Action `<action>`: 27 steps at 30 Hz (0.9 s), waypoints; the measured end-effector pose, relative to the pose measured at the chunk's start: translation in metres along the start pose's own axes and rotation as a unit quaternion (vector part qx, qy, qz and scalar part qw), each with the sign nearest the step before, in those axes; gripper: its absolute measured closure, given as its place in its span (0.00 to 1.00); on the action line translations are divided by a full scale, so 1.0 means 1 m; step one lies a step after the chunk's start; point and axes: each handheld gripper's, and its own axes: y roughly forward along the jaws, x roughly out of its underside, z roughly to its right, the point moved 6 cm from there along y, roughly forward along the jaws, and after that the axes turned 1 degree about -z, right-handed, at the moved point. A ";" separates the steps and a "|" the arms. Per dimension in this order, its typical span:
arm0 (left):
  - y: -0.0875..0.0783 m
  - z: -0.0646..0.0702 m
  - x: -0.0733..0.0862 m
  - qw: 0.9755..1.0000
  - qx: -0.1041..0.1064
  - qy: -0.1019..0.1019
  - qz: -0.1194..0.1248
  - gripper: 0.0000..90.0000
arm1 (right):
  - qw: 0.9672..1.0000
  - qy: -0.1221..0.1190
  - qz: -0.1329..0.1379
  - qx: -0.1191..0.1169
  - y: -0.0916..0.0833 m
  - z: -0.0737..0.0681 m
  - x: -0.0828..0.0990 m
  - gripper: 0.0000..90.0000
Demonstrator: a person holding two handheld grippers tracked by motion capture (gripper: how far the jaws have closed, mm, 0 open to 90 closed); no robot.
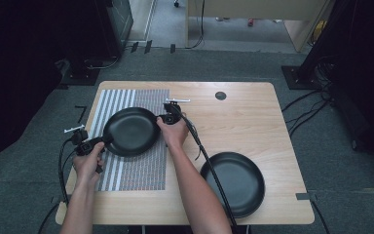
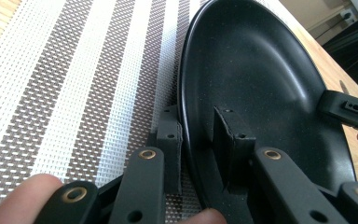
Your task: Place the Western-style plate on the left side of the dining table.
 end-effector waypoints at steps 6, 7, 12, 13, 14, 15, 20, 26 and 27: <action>0.001 0.002 0.001 1.000 -0.005 0.019 0.005 0.80 | 1.000 -0.006 0.003 0.002 0.004 0.003 0.002 0.91; 0.001 0.002 0.001 1.000 -0.001 0.022 0.006 0.78 | 1.000 -0.011 0.003 0.003 0.004 0.003 0.002 0.91; 0.000 0.006 0.003 0.999 0.008 0.053 0.008 0.62 | 0.999 -0.042 0.017 0.022 -0.003 0.000 -0.002 0.79; 0.000 0.006 0.003 0.999 0.008 0.053 0.008 0.59 | 0.998 -0.051 0.028 0.028 -0.006 -0.001 -0.004 0.75; 0.000 0.007 0.003 0.998 0.008 0.055 0.007 0.59 | 0.998 -0.051 0.028 0.028 -0.006 -0.001 -0.004 0.75; -0.002 0.007 0.003 0.999 0.004 0.052 0.008 0.51 | 0.996 -0.065 0.040 0.039 -0.013 -0.002 -0.009 0.68; -0.015 0.000 -0.004 0.998 -0.039 0.052 0.017 0.33 | 0.993 -0.092 0.061 0.035 -0.029 -0.008 -0.016 0.56; -0.030 0.007 -0.002 0.995 -0.060 0.074 0.019 0.23 | 0.990 -0.125 0.056 0.012 -0.052 -0.016 -0.015 0.55; -0.032 0.009 -0.002 0.995 -0.060 0.080 0.020 0.22 | 0.988 -0.140 0.060 0.027 -0.056 -0.016 -0.015 0.53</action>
